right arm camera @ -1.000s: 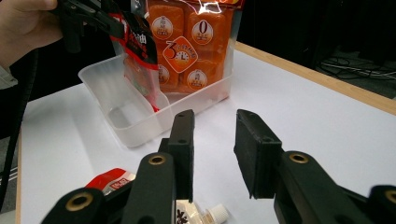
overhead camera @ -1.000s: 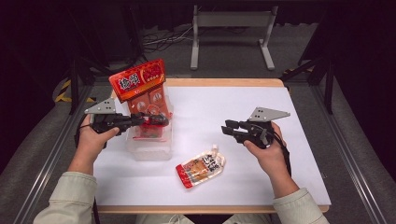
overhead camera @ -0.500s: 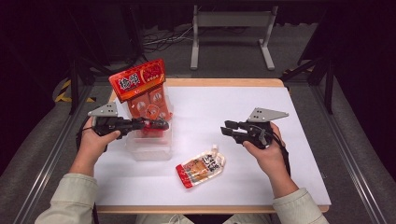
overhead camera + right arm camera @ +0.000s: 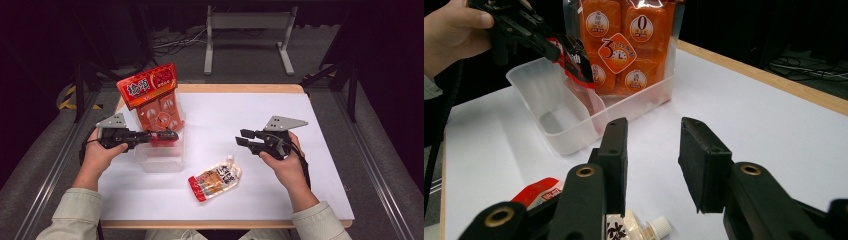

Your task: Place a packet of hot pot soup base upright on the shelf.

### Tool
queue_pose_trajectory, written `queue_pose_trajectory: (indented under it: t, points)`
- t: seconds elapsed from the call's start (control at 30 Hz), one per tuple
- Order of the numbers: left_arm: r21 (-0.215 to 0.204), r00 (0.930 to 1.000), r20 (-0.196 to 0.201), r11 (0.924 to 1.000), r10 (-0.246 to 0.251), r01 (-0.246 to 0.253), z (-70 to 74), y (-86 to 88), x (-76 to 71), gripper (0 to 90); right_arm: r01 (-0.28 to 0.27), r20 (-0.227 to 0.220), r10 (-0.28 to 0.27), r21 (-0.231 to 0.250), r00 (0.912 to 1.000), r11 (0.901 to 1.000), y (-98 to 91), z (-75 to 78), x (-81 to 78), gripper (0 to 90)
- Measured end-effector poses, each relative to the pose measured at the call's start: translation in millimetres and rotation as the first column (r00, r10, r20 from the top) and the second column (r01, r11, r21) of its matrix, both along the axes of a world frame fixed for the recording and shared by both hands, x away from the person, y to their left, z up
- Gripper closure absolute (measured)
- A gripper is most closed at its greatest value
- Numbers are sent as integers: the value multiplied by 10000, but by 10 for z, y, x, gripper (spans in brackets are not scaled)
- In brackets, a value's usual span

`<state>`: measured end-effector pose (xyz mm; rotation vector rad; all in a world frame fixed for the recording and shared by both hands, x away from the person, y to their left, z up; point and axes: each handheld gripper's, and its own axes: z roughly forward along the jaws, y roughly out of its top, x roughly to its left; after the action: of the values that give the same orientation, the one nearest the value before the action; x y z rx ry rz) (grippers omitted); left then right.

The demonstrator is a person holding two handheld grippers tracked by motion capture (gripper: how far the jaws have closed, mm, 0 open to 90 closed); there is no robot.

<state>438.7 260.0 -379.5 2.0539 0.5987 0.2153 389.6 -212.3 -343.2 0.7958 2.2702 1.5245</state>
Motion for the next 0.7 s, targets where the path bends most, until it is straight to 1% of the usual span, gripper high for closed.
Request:
queue_pose_trajectory:
  t: [0.03, 0.07, 0.17, 0.2, 0.23, 0.27, 0.33, 0.37, 0.4, 0.43, 0.47, 0.5, 0.53, 0.6, 0.67, 0.7]
  points:
    - [-57, 10000, 59, 10000, 25, -25, 1, 8, -2, 743, 4, 2, -4, 5, 10000, 10000, 0, -1, 1, 642]
    - [-159, 9997, 115, 9997, 197, -195, 3, 15, -13, 694, 5, 9, -5, 7, 10000, 10000, -1, -1, 2, 639]
    - [-216, 9984, 300, 9986, 485, -478, 21, 14, -35, 517, -2, 21, 2, 29, 10000, 10000, 1, 0, 1, 632]
    - [-216, 9984, 300, 9986, 485, -478, 21, 14, -35, 440, -2, 21, 2, 29, 10000, 10000, 1, 0, 1, 632]
    - [-274, 9967, 424, 9973, 696, -685, 34, 10, -43, 440, -10, 20, 10, 32, 10000, 10000, 2, -1, 0, 631]
    - [-397, 9957, 465, 9961, 800, -782, 53, 8, -59, 355, -6, 3, 6, 22, 10000, 10000, 2, -1, -1, 631]
    - [-690, 9942, 674, 9945, 839, -793, 88, 0, -82, 287, 9, -20, -9, 14, 10000, 10000, 0, -2, -1, 628]
    - [-843, 9941, 689, 9934, 838, -779, 108, -12, -104, 255, 12, -25, -12, 14, 10000, 10000, -1, -3, -2, 627]
    - [-843, 9941, 689, 9934, 838, -779, 108, -12, -104, 242, 14, -25, -14, 11, 10000, 10000, -2, -3, -3, 626]
    - [-964, 9937, 784, 9927, 805, -728, 129, -22, -125, 232, 8, -27, -8, 15, 10000, 10000, -4, -2, -3, 625]
    - [-1317, 9936, 926, 9899, 653, -528, 160, -48, -162, 223, 11, -34, -11, 18, 10000, 10000, -4, -1, -4, 624]
    - [-1415, 9929, 1019, 9889, 612, -464, 178, -64, -184, 214, 13, -35, -13, 19, 10000, 10000, -6, 0, -5, 623]
    - [-1415, 9929, 1019, 9889, 612, -464, 178, -64, -184, 209, 12, -38, -12, 21, 10000, 10000, -7, 1, -5, 622]
    - [-1532, 9918, 1170, 9876, 514, -331, 218, -104, -238, 204, 13, -38, -13, 25, 10000, 10000, -8, 1, -5, 621]
    - [-1597, 9907, 1297, 9870, 412, -202, 272, -166, -326, 192, 11, -51, -11, 37, 10000, 10000, -11, -4, -1, 619]
    - [-1588, 9910, 1280, 9872, 382, -175, 290, -195, -367, 191, 14, -63, -13, 33, 10000, 10000, -12, -6, 0, 617]
